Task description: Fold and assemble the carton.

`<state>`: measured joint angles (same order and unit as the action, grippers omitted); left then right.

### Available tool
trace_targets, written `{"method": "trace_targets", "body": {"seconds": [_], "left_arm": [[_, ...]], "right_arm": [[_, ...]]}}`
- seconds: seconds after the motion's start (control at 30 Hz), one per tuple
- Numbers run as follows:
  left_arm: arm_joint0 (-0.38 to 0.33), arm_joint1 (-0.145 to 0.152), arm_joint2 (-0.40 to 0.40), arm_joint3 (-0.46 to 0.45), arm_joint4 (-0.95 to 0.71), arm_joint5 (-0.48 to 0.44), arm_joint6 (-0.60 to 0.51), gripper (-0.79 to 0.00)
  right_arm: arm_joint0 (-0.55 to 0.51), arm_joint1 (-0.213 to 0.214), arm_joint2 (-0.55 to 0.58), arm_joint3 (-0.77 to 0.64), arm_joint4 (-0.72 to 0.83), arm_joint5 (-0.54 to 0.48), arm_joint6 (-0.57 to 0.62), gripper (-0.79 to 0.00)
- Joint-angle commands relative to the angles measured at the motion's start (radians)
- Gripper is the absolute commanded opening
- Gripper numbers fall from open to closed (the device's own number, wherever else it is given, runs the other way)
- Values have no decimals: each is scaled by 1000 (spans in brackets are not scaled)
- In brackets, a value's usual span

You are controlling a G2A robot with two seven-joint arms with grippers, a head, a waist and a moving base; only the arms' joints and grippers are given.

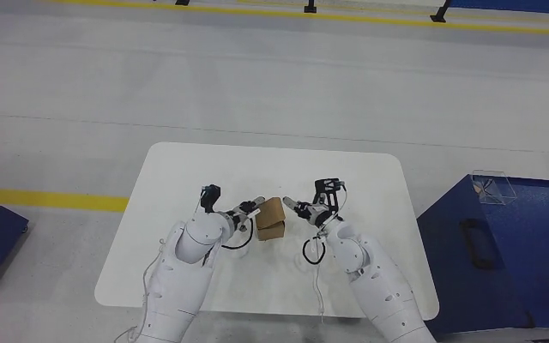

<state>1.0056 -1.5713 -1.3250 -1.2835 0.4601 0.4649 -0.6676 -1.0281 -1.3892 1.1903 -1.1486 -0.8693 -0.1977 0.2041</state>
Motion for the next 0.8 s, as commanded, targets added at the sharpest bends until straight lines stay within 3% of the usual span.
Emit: {"method": "trace_targets", "body": {"seconds": [0.0,0.03,0.13,0.4,0.77], "left_arm": [[16,2,0,-9,-10,-8,1,-86],[21,3,3,-9,-12,-10,5,-139],[25,4,10,2,-24,-12,10,-169],[32,7,16,14,-78,-33,17,-151],[38,14,44,2,-116,-49,-5,-191]], "right_arm": [[4,-2,-7,7,-2,0,-1,0],[6,-3,-11,9,-3,0,-2,0],[10,-5,-21,14,-5,4,-6,0],[41,-14,-37,61,15,22,-1,0],[93,-27,-61,145,17,63,-23,0]]}}
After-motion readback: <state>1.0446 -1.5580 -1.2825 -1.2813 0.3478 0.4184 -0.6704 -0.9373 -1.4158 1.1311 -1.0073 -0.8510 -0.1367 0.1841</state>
